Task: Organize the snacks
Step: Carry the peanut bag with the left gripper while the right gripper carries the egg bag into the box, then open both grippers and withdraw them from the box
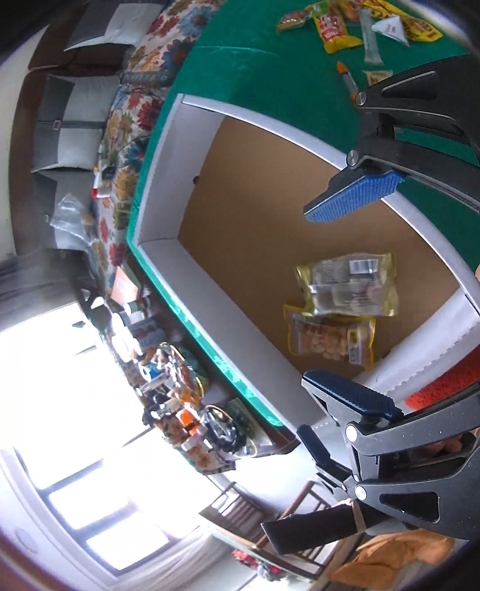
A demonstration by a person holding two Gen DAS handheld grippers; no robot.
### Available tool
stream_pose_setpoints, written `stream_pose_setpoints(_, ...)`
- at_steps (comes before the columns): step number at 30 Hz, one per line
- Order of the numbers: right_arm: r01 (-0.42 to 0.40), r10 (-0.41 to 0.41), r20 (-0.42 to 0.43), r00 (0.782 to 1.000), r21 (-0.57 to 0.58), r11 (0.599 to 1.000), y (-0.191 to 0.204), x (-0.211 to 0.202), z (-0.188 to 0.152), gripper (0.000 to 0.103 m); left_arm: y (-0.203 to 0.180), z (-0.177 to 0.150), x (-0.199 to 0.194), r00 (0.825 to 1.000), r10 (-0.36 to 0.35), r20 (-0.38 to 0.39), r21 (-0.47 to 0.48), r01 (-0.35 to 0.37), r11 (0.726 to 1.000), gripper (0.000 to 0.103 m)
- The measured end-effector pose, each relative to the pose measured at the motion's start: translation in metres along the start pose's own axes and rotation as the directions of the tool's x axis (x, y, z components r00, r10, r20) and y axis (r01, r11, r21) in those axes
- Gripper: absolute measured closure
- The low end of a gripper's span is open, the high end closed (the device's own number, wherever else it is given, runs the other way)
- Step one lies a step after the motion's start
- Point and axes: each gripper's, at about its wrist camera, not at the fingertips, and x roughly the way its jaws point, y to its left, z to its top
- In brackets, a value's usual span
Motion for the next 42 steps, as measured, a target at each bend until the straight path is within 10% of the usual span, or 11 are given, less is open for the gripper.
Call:
stream_pose_setpoints(7, 0.258, -0.258, -0.005, 0.966, -0.005, 0.966, -0.103, -0.040, -0.080, 0.017, -0.081, -0.018, -0.021, 0.981, -0.191, -0.013, 0.090, 0.192, 0.977, 0.010)
stream_pose_setpoints(11, 0.480, -0.471, -0.146, 0.870, 0.026, 0.877, -0.188, -0.053, -0.174, 0.018, -0.157, -0.056, -0.028, 0.954, -0.286, -0.091, 0.265, 0.300, 0.916, 0.010)
stream_pose_setpoints(15, 0.587, -0.563, -0.178, 0.807, 0.141, 0.797, -0.242, -0.094, -0.244, 0.018, -0.218, -0.116, -0.013, 0.902, -0.365, -0.231, 0.351, 0.427, 0.833, 0.006)
stream_pose_setpoints(18, 0.641, -0.619, -0.165, 0.768, 0.212, 0.738, -0.263, -0.123, -0.285, 0.018, -0.237, -0.163, 0.020, 0.873, -0.337, -0.353, 0.348, 0.456, 0.819, 0.006)
stream_pose_setpoints(32, 0.591, -0.583, -0.128, 0.803, 0.307, 0.746, -0.278, -0.114, -0.269, 0.016, -0.234, -0.214, 0.054, 0.928, -0.168, -0.332, 0.533, 0.331, 0.779, 0.004)
stream_pose_setpoints(42, 0.592, -0.586, -0.119, 0.801, 0.298, 0.749, -0.275, -0.111, -0.277, 0.009, -0.237, -0.217, 0.057, 0.932, -0.187, -0.312, 0.545, 0.336, 0.768, 0.000)
